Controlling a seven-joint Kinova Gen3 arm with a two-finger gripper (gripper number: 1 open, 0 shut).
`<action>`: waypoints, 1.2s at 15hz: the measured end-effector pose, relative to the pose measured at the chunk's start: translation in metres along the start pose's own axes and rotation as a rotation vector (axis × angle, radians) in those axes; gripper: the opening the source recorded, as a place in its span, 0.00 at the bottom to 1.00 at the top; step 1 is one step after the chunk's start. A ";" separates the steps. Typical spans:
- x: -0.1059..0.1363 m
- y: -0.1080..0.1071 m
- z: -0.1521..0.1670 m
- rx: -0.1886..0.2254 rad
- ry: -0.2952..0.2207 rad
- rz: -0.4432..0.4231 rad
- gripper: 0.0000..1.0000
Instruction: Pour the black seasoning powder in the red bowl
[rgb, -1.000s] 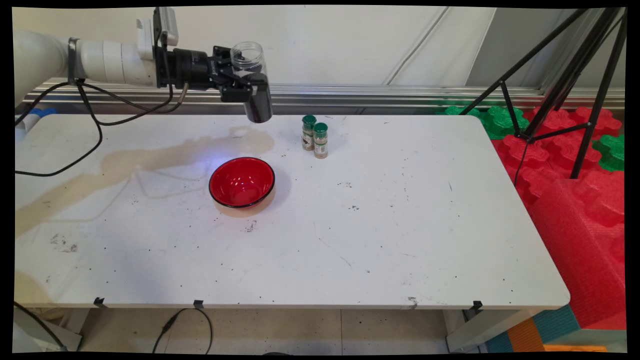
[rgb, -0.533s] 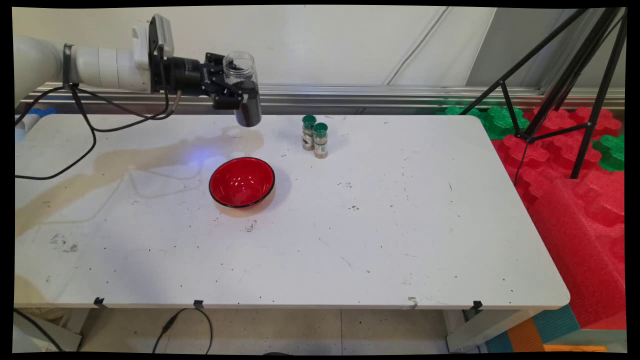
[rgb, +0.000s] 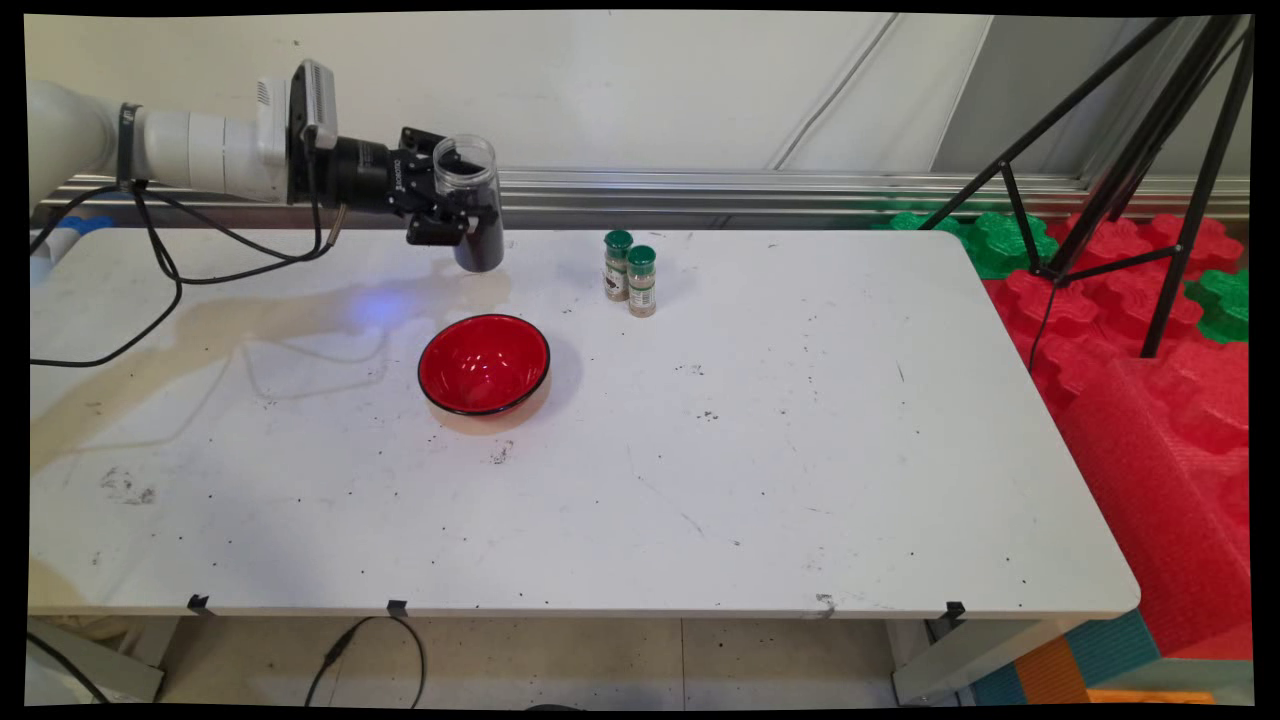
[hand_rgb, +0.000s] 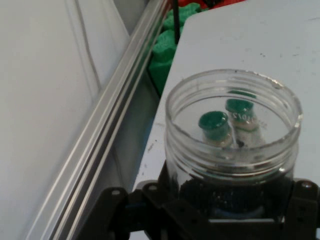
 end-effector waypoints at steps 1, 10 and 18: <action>-0.001 0.000 0.000 -0.007 -0.002 0.006 0.00; -0.010 -0.001 0.003 -0.094 -0.018 0.080 0.00; -0.012 -0.005 0.010 -0.146 -0.024 0.175 0.00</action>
